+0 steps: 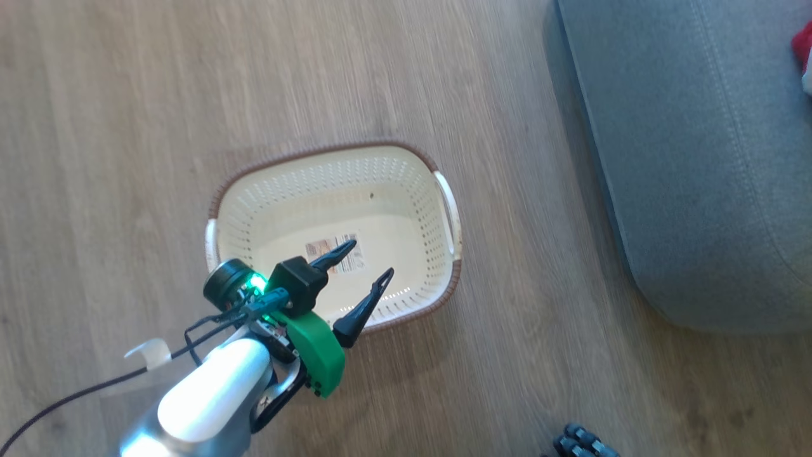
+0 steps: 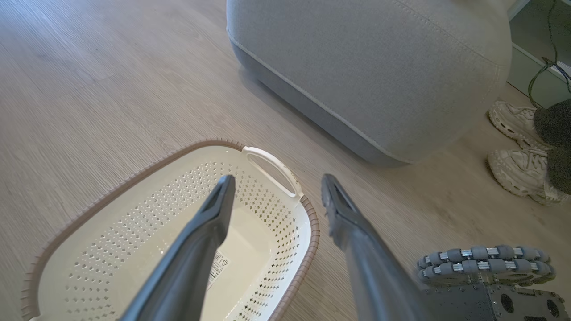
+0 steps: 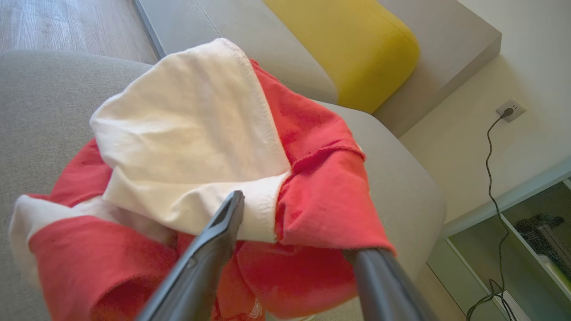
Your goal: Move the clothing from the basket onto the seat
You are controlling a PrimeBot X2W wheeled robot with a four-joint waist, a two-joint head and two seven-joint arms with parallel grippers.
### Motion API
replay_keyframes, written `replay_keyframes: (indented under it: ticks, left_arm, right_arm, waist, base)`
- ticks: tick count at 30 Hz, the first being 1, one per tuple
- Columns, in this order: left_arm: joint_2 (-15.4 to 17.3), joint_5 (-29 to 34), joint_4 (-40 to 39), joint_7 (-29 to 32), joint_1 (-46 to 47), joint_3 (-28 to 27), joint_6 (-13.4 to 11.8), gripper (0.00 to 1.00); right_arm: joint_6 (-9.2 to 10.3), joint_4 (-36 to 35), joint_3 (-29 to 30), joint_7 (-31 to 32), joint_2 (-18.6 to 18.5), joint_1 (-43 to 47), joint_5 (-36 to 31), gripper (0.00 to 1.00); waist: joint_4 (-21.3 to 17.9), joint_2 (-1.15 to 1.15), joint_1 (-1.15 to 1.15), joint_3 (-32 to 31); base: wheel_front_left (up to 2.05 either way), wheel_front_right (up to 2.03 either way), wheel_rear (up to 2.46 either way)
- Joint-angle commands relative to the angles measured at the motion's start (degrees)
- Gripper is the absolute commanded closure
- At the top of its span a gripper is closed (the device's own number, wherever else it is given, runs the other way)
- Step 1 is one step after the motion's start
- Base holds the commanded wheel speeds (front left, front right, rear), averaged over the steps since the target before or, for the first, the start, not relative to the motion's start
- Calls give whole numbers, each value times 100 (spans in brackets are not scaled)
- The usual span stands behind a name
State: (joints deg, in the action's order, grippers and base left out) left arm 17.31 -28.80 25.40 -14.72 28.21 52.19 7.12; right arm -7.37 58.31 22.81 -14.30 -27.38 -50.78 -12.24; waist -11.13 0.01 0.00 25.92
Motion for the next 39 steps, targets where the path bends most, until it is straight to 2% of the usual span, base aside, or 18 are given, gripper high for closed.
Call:
replay_keyframes:
  ticks: [1, 5, 10, 17, 22, 23, 31, 39]
  left_arm:
    - [30, 43, -100, -28, 21, -227, 36, 0]
    - [-83, 79, -84, -28, -107, -463, 36, 0]
    - [-186, 130, 0, -28, -334, -730, 36, 0]
    - [-347, 224, 105, -28, -619, -1251, 36, 0]
    - [-483, 436, 202, -28, -981, -2182, 32, 0]
    - [-483, 436, 202, -28, -981, -2182, 32, 0]
    - [-624, 878, 56, -28, -1466, -3718, -100, 0]
    - [-841, 1432, -335, -28, -1888, -4854, -190, 0]
  right_arm:
    - [-12, -131, -96, -69, -175, 103, 61, 0]
    - [-12, -288, -481, -69, 67, 468, 197, 0]
    - [-12, -608, -1081, -69, 568, 998, 425, 0]
    - [-12, -937, -1613, -70, 951, 1494, 665, 0]
    - [-12, -1675, -1935, -70, 1416, 1905, 1025, 0]
    - [-12, -1675, -1935, -70, 1416, 1905, 1025, 0]
    - [-12, -2699, -2482, -70, 1803, 2389, 1657, 0]
    - [-12, -3297, -2816, -70, 2023, 2923, 2068, 0]
  waist:
    - [127, -1, 0, -175]
    - [208, -1, 0, -410]
    - [269, -1, 0, -789]
    - [474, -1, 0, -1272]
    - [739, -1, 0, -1651]
    - [739, -1, 0, -1651]
    - [1068, -1, 0, -2014]
    - [1289, -1, 0, -2291]
  base:
    - [0, 0, 0]
    - [0, 0, 0]
    - [0, 0, 0]
    - [0, 0, 0]
    - [0, 0, 0]
    - [0, 0, 0]
    - [0, 0, 0]
    - [0, 0, 0]
